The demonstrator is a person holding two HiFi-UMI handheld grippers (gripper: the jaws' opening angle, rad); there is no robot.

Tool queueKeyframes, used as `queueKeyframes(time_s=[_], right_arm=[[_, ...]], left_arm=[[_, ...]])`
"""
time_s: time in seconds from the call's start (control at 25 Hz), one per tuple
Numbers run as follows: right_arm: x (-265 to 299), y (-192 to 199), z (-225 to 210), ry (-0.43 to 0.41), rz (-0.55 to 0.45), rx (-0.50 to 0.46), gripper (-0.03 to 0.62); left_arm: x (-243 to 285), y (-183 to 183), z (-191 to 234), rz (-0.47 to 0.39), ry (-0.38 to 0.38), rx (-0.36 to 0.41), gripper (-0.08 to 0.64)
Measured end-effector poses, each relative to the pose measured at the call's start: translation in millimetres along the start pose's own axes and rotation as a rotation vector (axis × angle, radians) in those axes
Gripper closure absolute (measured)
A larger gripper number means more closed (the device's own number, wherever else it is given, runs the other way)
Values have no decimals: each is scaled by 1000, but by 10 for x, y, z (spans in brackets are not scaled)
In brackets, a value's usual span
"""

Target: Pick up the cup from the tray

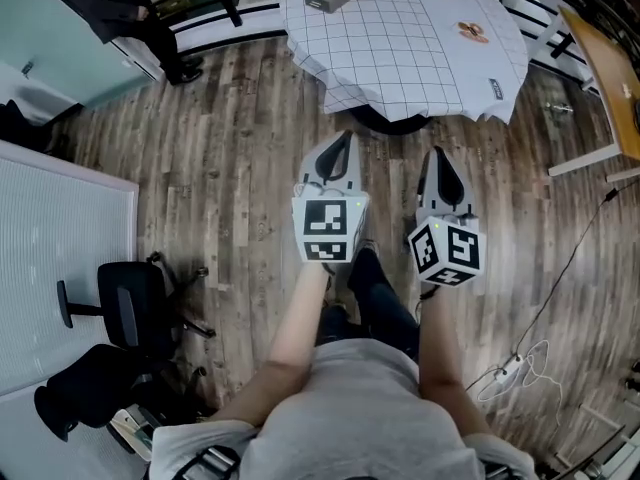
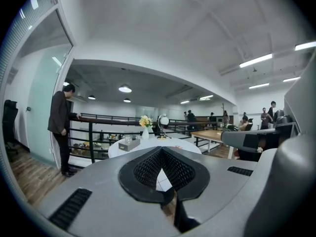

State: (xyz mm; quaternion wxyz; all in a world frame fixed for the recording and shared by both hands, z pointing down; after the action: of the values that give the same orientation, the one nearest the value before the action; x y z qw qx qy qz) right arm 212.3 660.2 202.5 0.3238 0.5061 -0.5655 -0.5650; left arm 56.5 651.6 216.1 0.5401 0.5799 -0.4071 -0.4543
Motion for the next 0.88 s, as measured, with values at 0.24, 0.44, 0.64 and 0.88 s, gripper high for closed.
queueKeyframes(time_s=[0.24,0.44,0.64,0.88], right_arm=[[716,-20,-469,-26,-16,14,583],[1164,42,-777,-35,-12,28,583],[1449,205,-899,-42,8,50,583],[1816,344,-939,-55,23,56,583]], left_arm=[[818,-47,-34,-7,-14,17,552],[1266,14,43,6,-45,25,552],[1537,149,153,39,-70,30,552],[1870,236,319,53,-76,32,552]])
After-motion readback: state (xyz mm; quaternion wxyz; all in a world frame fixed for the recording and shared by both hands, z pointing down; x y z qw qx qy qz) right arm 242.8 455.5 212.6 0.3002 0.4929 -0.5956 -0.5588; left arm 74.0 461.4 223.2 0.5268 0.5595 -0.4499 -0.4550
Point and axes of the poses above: the fingertips, and each gripper's own axes: x forward along the fingers, z to its left, y out of its underside, the point moved 3 cm from there along -x, backward along the fingers, and after that the axes turned 14 degrees about -z, right-handed, at the moved point
